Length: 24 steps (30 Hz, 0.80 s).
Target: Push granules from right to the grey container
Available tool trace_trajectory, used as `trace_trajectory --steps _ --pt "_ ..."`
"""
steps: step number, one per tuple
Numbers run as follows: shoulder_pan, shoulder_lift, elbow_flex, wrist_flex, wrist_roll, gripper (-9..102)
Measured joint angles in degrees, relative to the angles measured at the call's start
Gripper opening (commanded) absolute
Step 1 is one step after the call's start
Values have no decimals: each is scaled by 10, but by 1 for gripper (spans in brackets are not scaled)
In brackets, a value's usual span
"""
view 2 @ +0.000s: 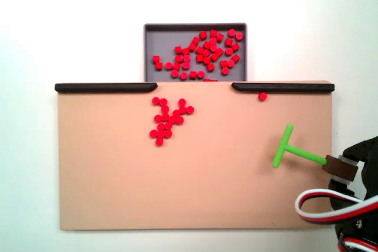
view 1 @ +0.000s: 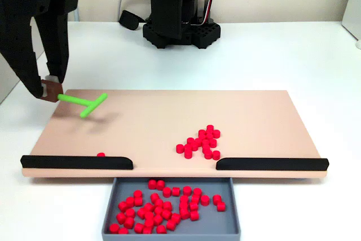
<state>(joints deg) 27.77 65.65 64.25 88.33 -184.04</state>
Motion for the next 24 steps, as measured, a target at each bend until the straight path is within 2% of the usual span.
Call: trace_trajectory --steps 24 --pt "0 -102 -90 -11 0 0"
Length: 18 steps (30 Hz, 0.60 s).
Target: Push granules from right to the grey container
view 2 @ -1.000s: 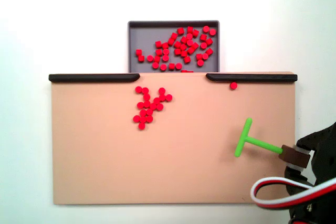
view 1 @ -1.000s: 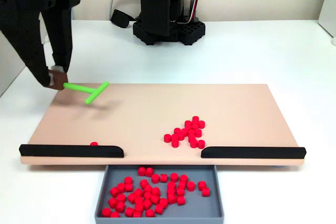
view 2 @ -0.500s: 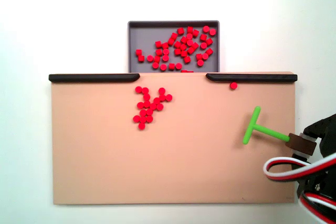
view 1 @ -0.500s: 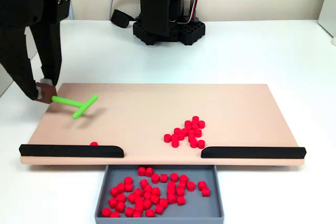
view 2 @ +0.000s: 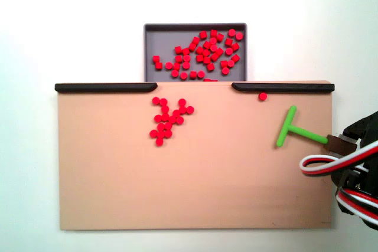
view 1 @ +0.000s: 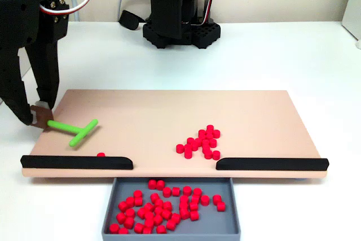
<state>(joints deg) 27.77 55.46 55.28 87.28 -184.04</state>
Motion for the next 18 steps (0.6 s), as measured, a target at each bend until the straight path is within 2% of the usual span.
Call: trace_trajectory --steps 18 --pt "-12 -4 0 -8 0 0"
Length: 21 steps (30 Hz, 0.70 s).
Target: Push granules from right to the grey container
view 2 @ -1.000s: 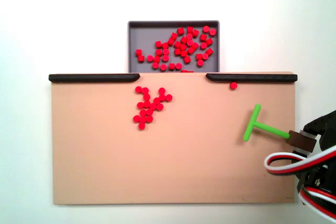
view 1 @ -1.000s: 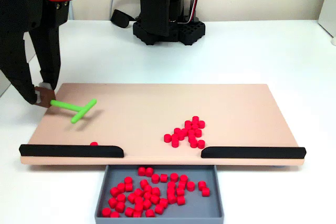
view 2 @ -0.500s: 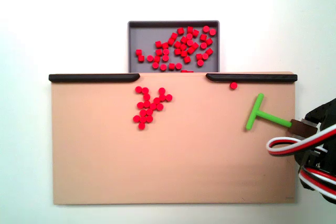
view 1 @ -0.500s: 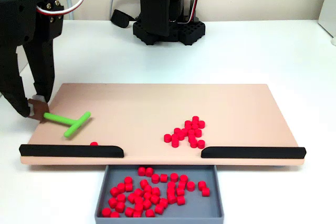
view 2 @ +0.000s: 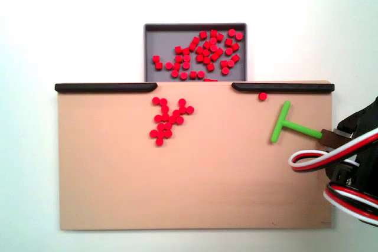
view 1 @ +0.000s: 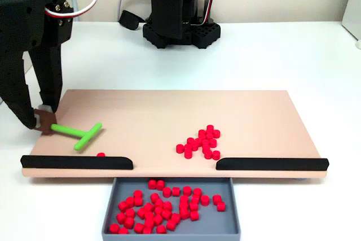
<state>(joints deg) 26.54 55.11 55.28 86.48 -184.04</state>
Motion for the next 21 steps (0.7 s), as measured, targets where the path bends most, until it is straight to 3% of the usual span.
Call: trace_trajectory --steps 21 --pt "-11 -17 -12 -3 -1 0"
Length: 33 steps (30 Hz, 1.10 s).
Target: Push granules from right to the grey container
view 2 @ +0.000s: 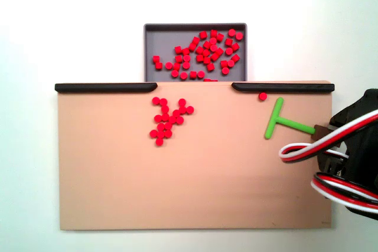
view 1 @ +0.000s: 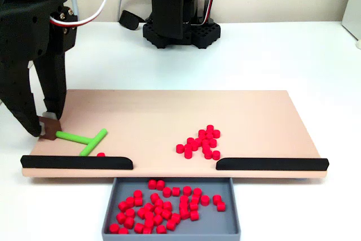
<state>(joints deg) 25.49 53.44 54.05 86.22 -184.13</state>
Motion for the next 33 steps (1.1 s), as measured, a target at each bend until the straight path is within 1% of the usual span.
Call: trace_trajectory --steps 33 --pt "-18 0 0 0 0 0"
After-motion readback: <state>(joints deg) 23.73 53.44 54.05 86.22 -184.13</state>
